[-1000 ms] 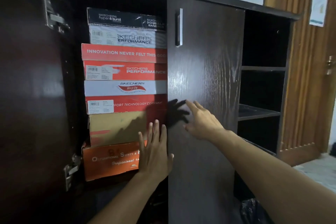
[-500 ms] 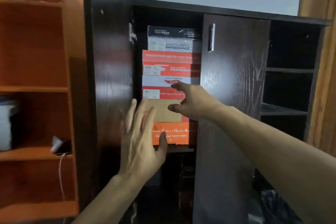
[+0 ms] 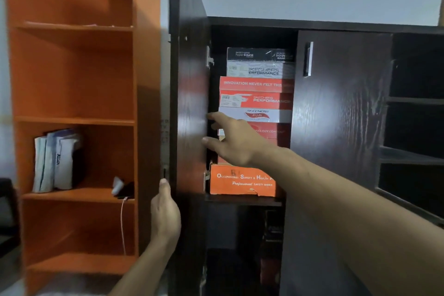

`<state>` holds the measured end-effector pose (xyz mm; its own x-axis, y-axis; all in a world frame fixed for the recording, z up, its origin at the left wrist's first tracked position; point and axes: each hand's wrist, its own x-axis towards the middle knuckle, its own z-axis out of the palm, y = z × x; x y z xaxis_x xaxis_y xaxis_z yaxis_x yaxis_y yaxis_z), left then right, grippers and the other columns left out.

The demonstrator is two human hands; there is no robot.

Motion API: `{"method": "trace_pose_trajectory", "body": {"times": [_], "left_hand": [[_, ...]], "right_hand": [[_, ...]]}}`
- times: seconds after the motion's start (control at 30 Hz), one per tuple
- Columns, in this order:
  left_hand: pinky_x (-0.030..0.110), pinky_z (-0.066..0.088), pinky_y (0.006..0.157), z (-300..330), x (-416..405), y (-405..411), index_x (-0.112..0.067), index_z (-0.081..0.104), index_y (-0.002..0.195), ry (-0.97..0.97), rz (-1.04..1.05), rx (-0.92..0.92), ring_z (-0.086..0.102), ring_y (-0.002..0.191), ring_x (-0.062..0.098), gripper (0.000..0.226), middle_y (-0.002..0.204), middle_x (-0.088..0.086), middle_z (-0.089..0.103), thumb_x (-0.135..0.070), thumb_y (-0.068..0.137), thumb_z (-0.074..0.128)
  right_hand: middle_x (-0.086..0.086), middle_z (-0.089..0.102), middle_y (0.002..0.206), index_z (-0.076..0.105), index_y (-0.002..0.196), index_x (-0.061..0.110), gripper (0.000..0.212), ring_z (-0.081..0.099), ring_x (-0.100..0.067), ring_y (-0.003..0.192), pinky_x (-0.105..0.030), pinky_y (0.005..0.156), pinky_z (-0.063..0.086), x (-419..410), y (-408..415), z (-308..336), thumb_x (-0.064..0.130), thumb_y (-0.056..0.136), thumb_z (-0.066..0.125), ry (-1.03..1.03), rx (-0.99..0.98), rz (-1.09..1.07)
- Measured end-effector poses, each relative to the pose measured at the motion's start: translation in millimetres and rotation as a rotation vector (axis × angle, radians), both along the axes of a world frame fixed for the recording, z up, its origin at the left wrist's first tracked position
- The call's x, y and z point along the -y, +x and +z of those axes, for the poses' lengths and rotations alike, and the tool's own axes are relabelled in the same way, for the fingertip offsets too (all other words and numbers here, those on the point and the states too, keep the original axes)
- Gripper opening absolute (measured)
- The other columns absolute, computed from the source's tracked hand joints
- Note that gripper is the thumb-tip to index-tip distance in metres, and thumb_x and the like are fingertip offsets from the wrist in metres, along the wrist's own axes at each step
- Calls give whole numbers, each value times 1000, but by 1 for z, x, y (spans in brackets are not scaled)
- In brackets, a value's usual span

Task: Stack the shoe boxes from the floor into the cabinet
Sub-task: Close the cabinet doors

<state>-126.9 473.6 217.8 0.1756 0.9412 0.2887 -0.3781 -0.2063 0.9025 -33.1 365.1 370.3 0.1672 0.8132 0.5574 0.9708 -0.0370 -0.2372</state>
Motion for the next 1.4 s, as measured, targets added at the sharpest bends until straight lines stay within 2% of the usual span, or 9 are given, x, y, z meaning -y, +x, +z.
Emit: {"method": "trace_pose_trajectory", "body": {"times": [0.23, 0.3, 0.43, 0.63, 0.83, 0.97, 1.07, 1.17, 1.4], "left_hand": [[22, 43, 96, -14, 32, 28, -26, 68, 114, 219, -216, -77, 58, 117, 7, 55, 114, -14, 71, -60, 86, 35], [39, 35, 113, -24, 36, 44, -35, 51, 136, 286, -291, -88, 42, 135, 7, 58, 142, -14, 52, -59, 85, 40], [35, 13, 121, -34, 47, 89, -58, 22, 137, 517, -294, -188, 10, 139, -16, 52, 149, -39, 14, -40, 95, 46], [43, -5, 116, -45, 44, 148, -57, -14, 141, 857, -236, -470, -17, 142, -8, 72, 152, -34, -22, -51, 96, 43], [54, -5, 117, -58, 9, 177, -38, -19, 149, 1215, -48, -791, -19, 146, 7, 100, 158, -14, -25, -47, 88, 60], [62, 17, 111, -55, -4, 198, -23, 3, 155, 1364, 4, -966, 14, 147, 27, 127, 163, 7, 6, -58, 61, 81], [63, 17, 112, -56, -14, 218, -18, 7, 155, 1406, 35, -1018, 17, 147, 29, 139, 162, 10, 10, -57, 48, 87], [62, 6, 114, -58, -25, 235, -17, 4, 155, 1418, 44, -1043, 10, 148, 30, 140, 163, 10, 2, -50, 49, 89], [57, -30, 106, -55, -42, 260, -24, -30, 146, 1453, 97, -1150, -37, 140, 20, 127, 153, 4, -39, -47, 76, 73]], "right_hand": [[-5, 59, 133, 38, 144, 20, 61, 64, -23, 105, -45, 93, 52, 31, 20, -13, 57, 96, 41, 46, -151, 1], [-3, 62, 128, 45, 138, 22, 58, 65, -21, 104, -47, 89, 54, 40, 27, -17, 59, 94, 41, 69, -195, -3], [2, 64, 119, 55, 119, 21, 30, 64, -18, 102, -41, 88, 56, 59, 57, -21, 39, 96, 55, 123, -206, -86], [-7, 70, 99, 58, 122, 13, 34, 70, -26, 87, -44, 79, 60, 77, 112, -23, 15, 89, 68, 112, -358, -298], [-10, 68, 106, 54, 131, 16, 50, 68, -24, 78, -34, 66, 62, 65, 154, -31, 0, 86, 68, 257, -507, -373], [-8, 60, 115, 25, 147, 28, 78, 64, -17, 83, -40, 76, 58, 51, 173, -42, -8, 86, 58, 323, -299, -488], [-12, 28, 154, 7, 149, 27, 95, 64, -29, 96, -38, 71, 54, 33, 188, -49, -14, 80, 57, 245, 68, -611], [-7, -20, 161, -8, 153, 22, 101, 14, -40, 146, -47, 102, 44, 11, 209, -56, -9, 82, 56, 171, 333, -689], [-6, -32, 157, -26, 148, 20, 101, -30, -40, 141, -65, 114, -6, -20, 246, -66, 13, 81, 50, 62, 396, -827]]}}
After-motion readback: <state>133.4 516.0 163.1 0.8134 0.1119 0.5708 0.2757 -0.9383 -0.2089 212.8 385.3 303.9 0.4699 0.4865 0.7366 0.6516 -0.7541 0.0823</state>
